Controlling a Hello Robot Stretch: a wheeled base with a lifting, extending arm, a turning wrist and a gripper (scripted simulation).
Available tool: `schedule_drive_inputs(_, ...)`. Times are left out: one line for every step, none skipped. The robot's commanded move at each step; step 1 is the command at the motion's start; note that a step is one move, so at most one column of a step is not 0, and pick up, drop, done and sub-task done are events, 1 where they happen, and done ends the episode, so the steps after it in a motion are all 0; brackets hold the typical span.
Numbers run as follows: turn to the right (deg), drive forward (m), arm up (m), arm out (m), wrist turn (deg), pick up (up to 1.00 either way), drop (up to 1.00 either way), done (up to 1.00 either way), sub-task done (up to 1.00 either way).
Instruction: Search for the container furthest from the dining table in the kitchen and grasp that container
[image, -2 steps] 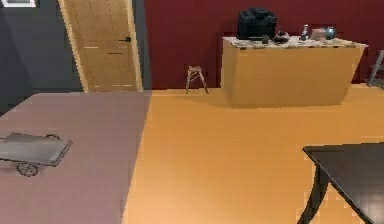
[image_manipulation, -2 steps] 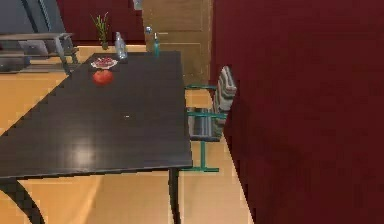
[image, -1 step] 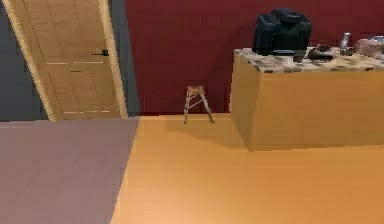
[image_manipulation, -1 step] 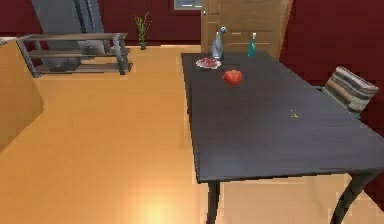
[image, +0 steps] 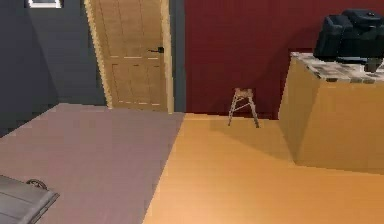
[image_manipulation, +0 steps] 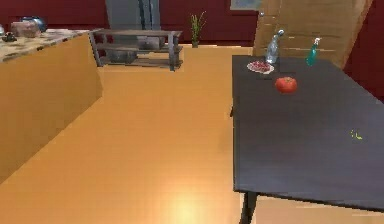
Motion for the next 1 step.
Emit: schedule_drive_inputs(-3.0, 0.00, 0.00, 0.00, 0.0, 0.00, 0.00, 0.00, 0.00)
